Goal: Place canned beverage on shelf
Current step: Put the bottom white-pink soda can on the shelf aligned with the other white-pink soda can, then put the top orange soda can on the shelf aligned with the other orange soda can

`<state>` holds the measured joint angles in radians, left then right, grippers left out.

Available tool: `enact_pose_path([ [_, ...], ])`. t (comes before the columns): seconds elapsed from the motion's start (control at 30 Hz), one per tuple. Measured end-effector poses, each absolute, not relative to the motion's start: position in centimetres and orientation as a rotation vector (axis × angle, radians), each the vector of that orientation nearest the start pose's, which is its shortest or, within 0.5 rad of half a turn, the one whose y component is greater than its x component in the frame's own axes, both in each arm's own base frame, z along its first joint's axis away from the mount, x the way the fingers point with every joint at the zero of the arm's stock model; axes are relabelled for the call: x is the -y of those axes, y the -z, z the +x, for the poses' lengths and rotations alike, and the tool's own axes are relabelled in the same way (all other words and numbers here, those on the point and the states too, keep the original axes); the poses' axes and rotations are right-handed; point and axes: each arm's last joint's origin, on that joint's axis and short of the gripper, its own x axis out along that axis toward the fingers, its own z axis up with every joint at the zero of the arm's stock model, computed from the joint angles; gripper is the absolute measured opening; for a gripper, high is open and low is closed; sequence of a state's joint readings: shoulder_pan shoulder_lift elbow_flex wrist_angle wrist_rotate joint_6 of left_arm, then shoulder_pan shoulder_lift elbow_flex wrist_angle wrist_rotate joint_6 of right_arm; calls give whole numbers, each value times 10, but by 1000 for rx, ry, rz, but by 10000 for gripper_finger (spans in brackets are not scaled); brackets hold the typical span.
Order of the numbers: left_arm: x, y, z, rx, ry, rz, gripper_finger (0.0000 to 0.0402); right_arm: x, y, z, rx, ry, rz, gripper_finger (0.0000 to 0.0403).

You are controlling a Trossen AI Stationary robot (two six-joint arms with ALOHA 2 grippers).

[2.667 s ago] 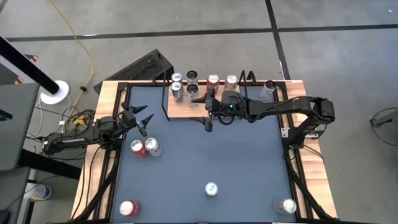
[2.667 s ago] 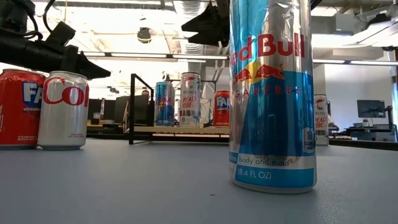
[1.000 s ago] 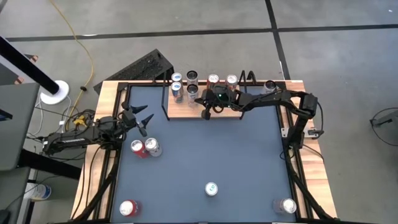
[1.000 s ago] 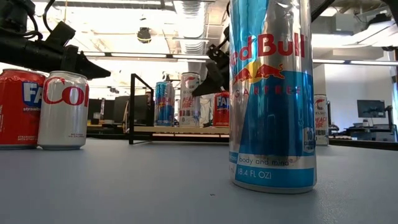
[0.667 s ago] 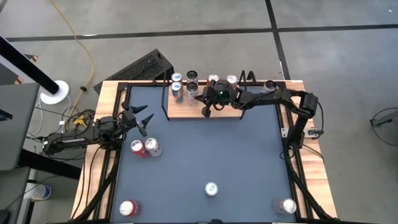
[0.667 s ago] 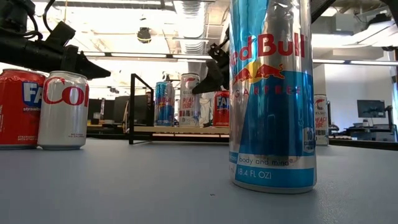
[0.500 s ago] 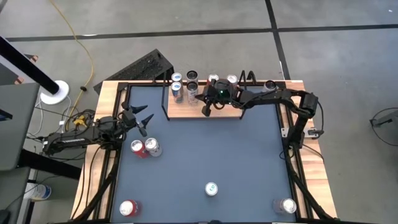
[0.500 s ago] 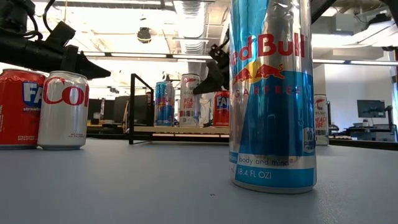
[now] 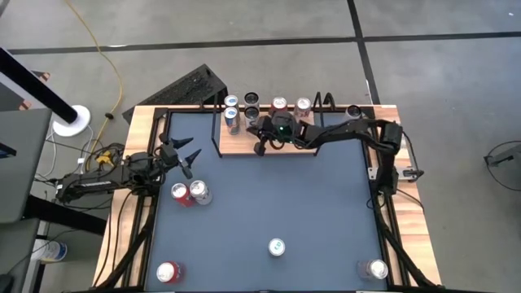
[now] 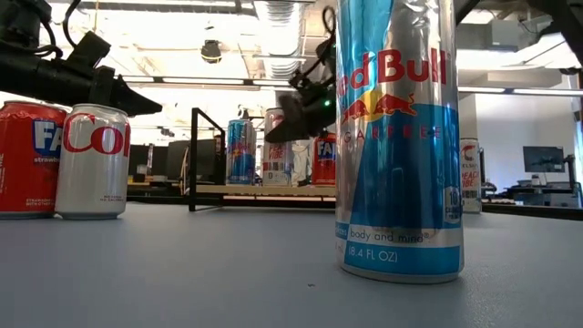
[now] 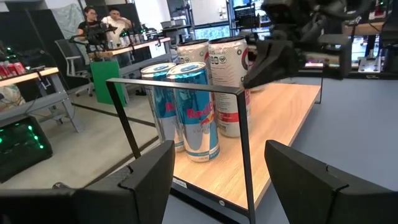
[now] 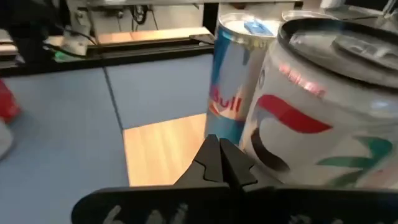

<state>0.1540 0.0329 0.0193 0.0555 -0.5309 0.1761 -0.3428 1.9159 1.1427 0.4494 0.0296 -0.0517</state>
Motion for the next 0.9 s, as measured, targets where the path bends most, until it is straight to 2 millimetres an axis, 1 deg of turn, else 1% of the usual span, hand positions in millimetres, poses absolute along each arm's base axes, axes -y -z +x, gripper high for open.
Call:
enact_pose_path([
  [0.1,-29,-173,91,-19,-687,161,240,144,-191,401,-330,361,1,0],
  [0.17,-29,-173,91,-18,-685,161,240,145,-194,404,-316,363,0,0],
  [0.3,-29,-173,91,-18,-687,161,240,147,-199,406,-321,419,-9,0],
  [0.47,-29,-173,91,-19,-688,161,240,149,-207,409,-306,422,-11,0],
  [0.6,-29,-173,91,-19,-688,161,240,149,-207,410,-302,413,14,0],
  [0.7,-29,-173,91,-19,-688,161,240,141,-206,411,-321,353,62,0],
  [0.77,-29,-173,91,-19,-688,161,240,131,-208,410,-358,297,97,0],
  [0.9,-29,-173,91,-19,-688,161,240,105,-224,403,-435,200,140,0],
])
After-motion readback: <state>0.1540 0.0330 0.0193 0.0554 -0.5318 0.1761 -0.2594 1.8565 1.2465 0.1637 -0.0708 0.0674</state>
